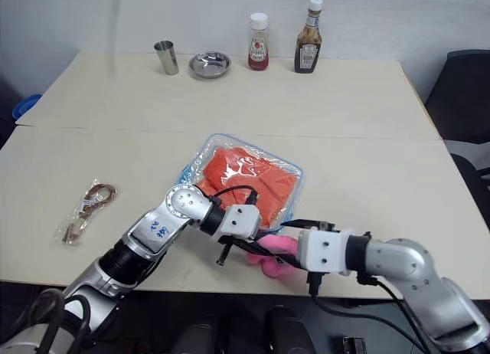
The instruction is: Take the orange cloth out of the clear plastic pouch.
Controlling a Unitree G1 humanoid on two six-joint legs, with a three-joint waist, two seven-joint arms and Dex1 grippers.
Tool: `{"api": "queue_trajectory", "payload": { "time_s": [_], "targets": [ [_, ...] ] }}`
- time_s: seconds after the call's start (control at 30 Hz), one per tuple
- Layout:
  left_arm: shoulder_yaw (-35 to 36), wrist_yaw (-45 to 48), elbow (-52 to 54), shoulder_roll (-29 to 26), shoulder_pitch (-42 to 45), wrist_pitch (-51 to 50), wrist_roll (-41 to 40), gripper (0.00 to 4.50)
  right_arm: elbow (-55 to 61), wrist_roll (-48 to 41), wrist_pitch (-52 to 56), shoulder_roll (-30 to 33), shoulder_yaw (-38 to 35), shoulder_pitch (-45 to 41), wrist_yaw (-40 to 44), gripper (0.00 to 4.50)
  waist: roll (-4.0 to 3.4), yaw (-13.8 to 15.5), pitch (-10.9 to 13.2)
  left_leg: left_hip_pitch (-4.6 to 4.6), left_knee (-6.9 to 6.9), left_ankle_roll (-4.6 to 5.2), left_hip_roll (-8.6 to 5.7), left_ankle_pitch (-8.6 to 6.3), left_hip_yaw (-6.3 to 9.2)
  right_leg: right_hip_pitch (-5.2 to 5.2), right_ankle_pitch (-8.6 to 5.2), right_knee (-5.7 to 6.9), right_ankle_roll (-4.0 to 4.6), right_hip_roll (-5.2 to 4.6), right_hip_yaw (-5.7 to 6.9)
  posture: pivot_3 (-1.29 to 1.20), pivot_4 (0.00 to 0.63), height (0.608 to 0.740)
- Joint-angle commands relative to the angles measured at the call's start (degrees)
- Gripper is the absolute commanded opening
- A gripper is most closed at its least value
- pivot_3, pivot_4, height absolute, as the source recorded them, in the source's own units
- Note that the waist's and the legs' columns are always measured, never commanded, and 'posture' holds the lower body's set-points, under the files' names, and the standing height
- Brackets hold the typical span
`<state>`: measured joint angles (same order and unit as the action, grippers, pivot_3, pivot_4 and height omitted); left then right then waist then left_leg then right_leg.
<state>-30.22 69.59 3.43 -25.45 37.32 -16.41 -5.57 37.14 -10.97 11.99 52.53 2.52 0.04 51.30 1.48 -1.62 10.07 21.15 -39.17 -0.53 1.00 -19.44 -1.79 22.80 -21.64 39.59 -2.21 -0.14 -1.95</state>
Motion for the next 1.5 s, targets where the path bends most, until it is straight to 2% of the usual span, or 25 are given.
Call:
{"api": "queue_trajectory", "payload": {
  "time_s": [0.03,0.17,0.3,0.53,0.77,1.0,1.23,1.33,1.5],
  "targets": [
    [1.01,0.70,0.72,-1.21,-0.01,2.29,0.55,0.09,-1.79,-2.70,-1.18,3.07,-5.10,-6.17,3.83,2.80,-0.01,-0.05,0.00,-0.01,0.00,0.00,0.00,0.00,-0.02,0.00,0.00,0.01,0.00,0.00,-0.02,0.00,0.150,0.740],
    [1.41,1.45,0.60,-1.91,-0.22,3.86,0.30,0.09,-12.15,5.57,-12.28,3.30,1.39,-14.17,6.82,2.80,0.00,0.04,0.01,-0.08,0.02,0.01,0.00,0.00,0.01,-0.05,0.00,-0.03,0.00,0.00,0.02,0.00,0.150,0.740],
    [1.64,1.65,1.18,-2.46,-0.70,4.48,0.13,0.09,-20.87,12.16,-21.37,-0.98,8.62,-20.26,7.09,2.80,-0.02,-0.07,0.02,-0.03,0.02,0.02,0.00,-0.01,0.00,-0.04,0.00,-0.07,0.00,0.00,0.01,0.00,0.150,0.740],
    [2.34,1.24,2.27,-2.73,-1.02,3.51,-0.27,0.09,-28.15,16.32,-29.55,-5.95,14.50,-23.44,7.61,2.80,-0.03,0.00,0.02,-0.05,-0.01,0.01,0.01,-0.01,-0.02,-0.03,0.00,-0.03,0.00,-0.03,0.01,0.00,0.150,0.740],
    [2.56,0.42,2.89,-2.61,-1.19,2.86,-0.11,0.09,-28.67,15.14,-29.36,-8.70,15.21,-24.21,8.80,2.80,-0.03,-0.01,0.02,-0.06,-0.01,0.01,0.02,0.00,-0.02,-0.03,0.00,0.00,0.00,-0.04,0.01,0.00,0.150,0.740],
    [3.16,0.49,4.69,-3.11,-2.57,1.86,-0.50,0.09,-27.74,9.98,-28.55,-7.68,14.00,-22.70,13.08,2.80,-0.03,-0.01,0.02,-0.06,-0.01,0.01,0.02,0.00,0.00,-0.03,0.00,0.00,0.00,-0.05,0.03,0.00,0.150,0.740],
    [2.86,0.40,5.19,-2.97,-3.01,1.86,-0.25,0.09,-28.92,11.70,-25.70,-12.63,15.95,-24.75,11.59,2.80,-0.03,-0.03,0.02,-0.06,-0.01,0.01,0.02,0.00,0.00,-0.03,0.00,0.01,0.00,-0.05,0.03,0.00,0.150,0.740],
    [2.84,0.35,5.07,-2.81,-2.78,1.83,-0.18,0.09,-29.84,13.24,-25.74,-13.64,16.34,-25.13,11.20,2.18,-0.03,0.03,0.02,-0.05,-0.01,0.01,0.02,0.00,0.00,-0.03,0.00,0.00,0.00,-0.07,0.04,0.00,0.150,0.740],
    [3.55,0.21,4.73,-3.47,-2.93,1.69,-0.27,0.09,-29.36,11.99,-25.35,-13.10,15.55,-25.35,12.10,0.52,-0.03,0.03,0.02,-0.05,-0.02,0.01,0.01,0.00,0.00,-0.03,0.00,0.00,0.00,-0.07,0.05,0.00,0.150,0.740]
  ]
}}
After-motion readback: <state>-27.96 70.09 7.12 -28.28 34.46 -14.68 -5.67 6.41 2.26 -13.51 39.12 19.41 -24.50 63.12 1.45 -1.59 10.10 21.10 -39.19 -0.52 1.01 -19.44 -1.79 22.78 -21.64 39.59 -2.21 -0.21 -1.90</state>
